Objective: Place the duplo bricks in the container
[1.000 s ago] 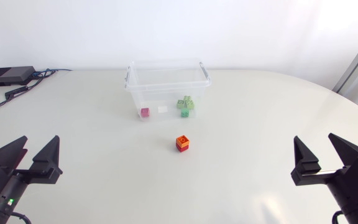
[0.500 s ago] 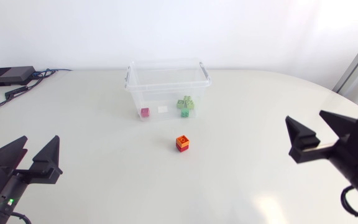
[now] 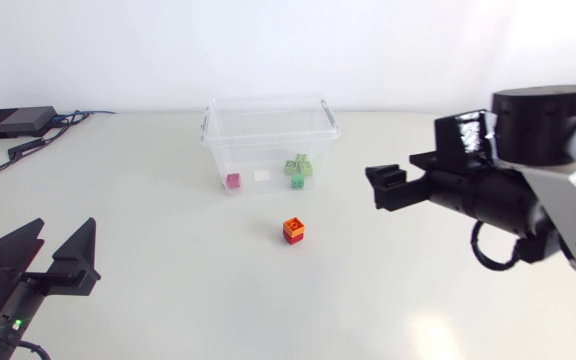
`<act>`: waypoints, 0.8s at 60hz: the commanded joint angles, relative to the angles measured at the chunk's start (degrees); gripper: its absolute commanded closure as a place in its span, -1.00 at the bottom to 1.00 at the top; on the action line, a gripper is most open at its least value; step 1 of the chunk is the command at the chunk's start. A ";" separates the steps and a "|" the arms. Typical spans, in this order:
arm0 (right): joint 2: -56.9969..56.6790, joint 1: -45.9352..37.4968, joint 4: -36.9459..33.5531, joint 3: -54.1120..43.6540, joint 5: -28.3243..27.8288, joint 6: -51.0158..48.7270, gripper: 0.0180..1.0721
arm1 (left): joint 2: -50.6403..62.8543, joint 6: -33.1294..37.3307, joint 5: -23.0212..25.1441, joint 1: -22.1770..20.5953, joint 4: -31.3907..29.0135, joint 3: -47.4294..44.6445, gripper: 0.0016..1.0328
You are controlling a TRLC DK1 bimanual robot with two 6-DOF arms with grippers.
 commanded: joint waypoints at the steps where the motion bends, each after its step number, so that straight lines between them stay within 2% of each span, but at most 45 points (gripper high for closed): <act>1: 7.19 0.61 -2.38 4.83 -1.50 4.64 -0.91 | -0.50 0.47 -0.36 -0.25 -0.01 -1.06 -0.92; 6: 13.25 1.05 -6.33 9.93 -2.56 6.66 -0.91 | -0.50 0.47 -0.27 -0.25 -0.01 -1.06 -0.92; 10: 19.05 1.57 -12.84 15.64 -3.70 6.84 -0.91 | -0.50 0.47 -0.36 -0.25 -0.01 -1.06 -0.92; 16: 27.49 0.87 -22.50 23.73 -12.40 3.67 -0.91 | -0.50 0.47 -0.27 -0.25 -0.10 -1.06 -0.92; 20: 30.22 -0.01 -24.26 25.49 -19.35 -1.95 -0.91 | -0.50 0.47 -0.36 -0.25 -0.19 -1.06 -0.92; 30: 39.09 2.72 -30.33 32.96 -16.27 -1.95 -0.91 | -0.50 0.47 -0.36 -0.25 -0.28 -0.97 -0.92; 35: 42.52 5.53 -31.56 35.42 -10.12 -3.01 -0.91 | -0.50 0.47 -0.27 -0.25 -0.28 -0.97 -0.92; 48: 50.08 8.61 -36.57 43.33 -6.69 -3.62 -0.91 | -0.50 0.47 -0.36 -0.25 -0.28 -0.97 -0.92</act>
